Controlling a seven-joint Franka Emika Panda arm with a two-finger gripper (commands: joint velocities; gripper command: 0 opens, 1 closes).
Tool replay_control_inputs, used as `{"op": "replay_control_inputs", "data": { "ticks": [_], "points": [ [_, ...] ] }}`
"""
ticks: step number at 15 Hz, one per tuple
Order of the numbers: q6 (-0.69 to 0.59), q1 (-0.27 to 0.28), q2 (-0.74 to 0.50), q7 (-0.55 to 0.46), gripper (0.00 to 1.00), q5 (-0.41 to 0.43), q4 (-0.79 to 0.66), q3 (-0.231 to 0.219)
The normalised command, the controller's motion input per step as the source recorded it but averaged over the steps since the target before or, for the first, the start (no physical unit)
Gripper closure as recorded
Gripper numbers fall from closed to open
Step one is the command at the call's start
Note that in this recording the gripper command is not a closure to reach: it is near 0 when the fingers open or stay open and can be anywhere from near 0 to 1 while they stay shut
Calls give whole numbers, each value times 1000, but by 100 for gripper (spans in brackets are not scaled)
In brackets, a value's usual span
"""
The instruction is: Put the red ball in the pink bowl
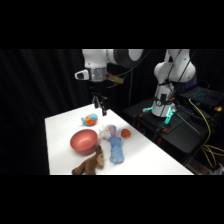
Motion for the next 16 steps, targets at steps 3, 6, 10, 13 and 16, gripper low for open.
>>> {"op": "replay_control_inputs", "data": {
  "ticks": [3,6,10,13,16],
  "points": [
    [-31,-14,23,-21,0,23,39,1],
    [4,-22,-31,-16,0,36,-7,-5],
    [182,-37,-220,-9,0,49,-331,-18],
    [309,-47,-345,-22,0,93,-614,-29],
    [354,-15,-330,-29,0,149,-653,-5]
  ]
}}
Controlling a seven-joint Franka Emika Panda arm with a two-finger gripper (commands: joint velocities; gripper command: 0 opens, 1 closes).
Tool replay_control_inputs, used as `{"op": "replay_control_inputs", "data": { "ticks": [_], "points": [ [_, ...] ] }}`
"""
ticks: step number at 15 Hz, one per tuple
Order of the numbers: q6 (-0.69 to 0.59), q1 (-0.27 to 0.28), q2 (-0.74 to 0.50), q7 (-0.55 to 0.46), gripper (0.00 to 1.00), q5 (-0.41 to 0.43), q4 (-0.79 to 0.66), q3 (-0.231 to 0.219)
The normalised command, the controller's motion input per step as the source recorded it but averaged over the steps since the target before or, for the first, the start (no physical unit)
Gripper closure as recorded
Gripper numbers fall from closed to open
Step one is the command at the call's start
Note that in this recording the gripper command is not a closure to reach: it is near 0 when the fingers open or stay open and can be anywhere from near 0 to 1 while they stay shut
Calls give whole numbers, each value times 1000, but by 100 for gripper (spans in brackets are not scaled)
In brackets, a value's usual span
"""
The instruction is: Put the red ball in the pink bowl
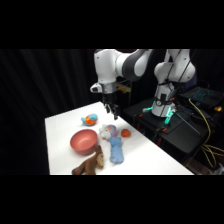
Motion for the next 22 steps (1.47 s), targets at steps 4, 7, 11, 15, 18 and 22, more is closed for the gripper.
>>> {"op": "replay_control_inputs", "data": {
  "ticks": [4,7,11,15,18,22],
  "points": [
    [355,52,-212,-29,0,182,-507,51],
    [328,86,-63,-62,0,216,-308,81],
    [304,55,87,-213,0,268,-125,65],
    [315,-32,239,-406,0,308,28,53],
    [243,-146,299,-450,0,264,147,95],
    [138,-203,306,-385,0,198,211,159]
  ]
}}
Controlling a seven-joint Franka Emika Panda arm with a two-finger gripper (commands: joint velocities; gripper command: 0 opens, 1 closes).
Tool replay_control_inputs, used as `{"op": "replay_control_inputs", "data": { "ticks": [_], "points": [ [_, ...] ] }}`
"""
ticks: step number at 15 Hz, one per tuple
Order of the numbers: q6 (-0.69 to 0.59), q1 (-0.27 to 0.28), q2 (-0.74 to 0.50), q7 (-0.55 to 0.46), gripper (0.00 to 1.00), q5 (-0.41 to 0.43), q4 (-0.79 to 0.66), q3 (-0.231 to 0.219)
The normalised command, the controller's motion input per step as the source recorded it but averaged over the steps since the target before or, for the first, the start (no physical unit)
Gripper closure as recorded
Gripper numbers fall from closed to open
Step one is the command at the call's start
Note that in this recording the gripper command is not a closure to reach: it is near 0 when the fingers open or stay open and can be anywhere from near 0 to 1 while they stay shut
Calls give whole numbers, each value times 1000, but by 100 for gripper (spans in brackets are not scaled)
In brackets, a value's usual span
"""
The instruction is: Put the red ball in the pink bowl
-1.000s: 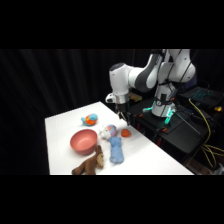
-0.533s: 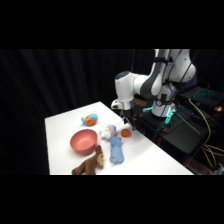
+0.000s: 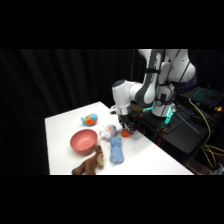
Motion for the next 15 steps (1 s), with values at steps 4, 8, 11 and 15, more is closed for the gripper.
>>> {"op": "replay_control_inputs", "data": {
  "ticks": [4,8,11,15],
  "points": [
    [97,-194,252,-307,0,141,164,191],
    [70,-197,117,-260,100,88,82,137],
    [83,-154,2,-201,100,58,22,87],
    [70,-55,-149,-77,63,10,-55,36]
  ]
}}
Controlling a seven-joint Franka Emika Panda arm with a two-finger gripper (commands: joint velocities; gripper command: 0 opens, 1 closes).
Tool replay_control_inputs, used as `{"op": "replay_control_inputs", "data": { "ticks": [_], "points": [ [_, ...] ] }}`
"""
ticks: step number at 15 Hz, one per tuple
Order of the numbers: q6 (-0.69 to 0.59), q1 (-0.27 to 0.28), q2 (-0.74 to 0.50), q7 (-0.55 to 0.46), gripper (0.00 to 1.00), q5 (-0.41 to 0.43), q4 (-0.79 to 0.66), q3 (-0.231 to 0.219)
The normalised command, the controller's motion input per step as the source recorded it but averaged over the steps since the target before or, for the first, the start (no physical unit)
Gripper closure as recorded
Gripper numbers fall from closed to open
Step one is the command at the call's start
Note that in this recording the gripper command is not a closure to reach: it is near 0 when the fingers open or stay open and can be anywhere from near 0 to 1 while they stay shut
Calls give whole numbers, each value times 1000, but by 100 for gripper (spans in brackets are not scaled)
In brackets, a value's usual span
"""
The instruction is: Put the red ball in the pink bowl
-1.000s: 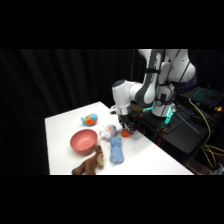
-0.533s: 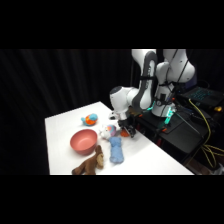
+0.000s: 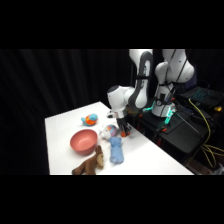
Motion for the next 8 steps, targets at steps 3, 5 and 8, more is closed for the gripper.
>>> {"op": "replay_control_inputs", "data": {
  "ticks": [3,5,8],
  "points": [
    [-75,41,-471,62,32,-101,-190,-57],
    [-253,132,-657,179,32,-243,-197,-160],
    [-412,196,-569,270,32,-370,7,-222]
  ]
}}
